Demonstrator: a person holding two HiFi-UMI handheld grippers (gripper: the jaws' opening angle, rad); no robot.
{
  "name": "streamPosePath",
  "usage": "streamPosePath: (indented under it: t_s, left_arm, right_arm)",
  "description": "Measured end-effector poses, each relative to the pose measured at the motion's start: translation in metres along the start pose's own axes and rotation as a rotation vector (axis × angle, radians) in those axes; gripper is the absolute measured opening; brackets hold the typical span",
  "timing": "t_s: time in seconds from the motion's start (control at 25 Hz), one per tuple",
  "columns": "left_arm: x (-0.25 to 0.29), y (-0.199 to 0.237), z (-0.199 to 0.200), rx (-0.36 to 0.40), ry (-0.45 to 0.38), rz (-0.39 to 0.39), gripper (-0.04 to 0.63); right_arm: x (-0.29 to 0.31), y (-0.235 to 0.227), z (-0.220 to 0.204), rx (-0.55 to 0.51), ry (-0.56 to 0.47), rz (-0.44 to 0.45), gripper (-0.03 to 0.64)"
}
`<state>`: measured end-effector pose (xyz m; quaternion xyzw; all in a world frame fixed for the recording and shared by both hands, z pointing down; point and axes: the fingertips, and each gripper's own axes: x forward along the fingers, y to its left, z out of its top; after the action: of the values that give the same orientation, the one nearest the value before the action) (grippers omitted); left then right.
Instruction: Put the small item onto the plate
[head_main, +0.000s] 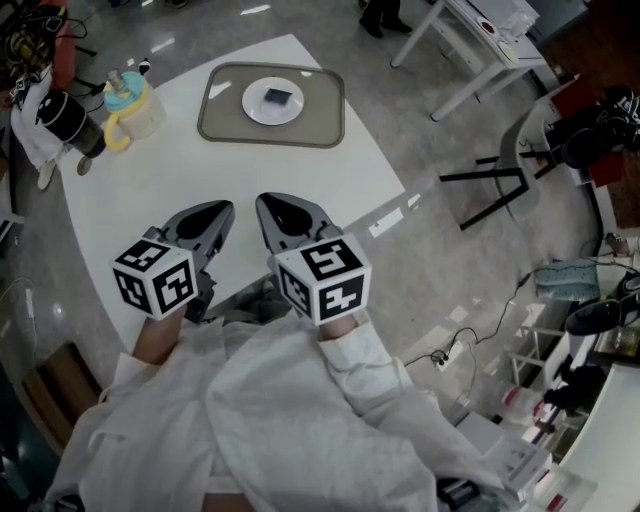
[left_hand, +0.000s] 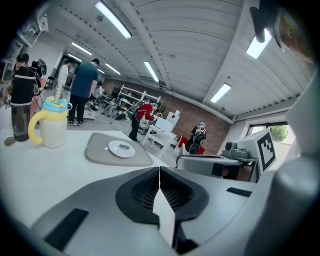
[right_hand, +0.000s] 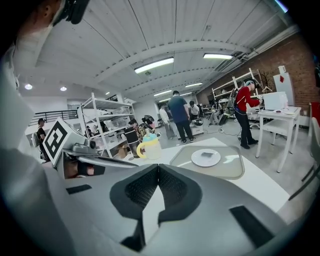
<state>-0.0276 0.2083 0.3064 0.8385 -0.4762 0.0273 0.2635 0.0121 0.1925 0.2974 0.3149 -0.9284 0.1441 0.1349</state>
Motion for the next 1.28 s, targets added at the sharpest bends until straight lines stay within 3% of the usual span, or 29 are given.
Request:
streamPosePath:
  t_s: [1.28]
  left_arm:
    - [0.019,-0.005,0.000,0.033,0.032,0.009,0.012]
  right_arm:
    - [0.008,-0.005,-0.003,-0.056,0.046,0.036,0.015]
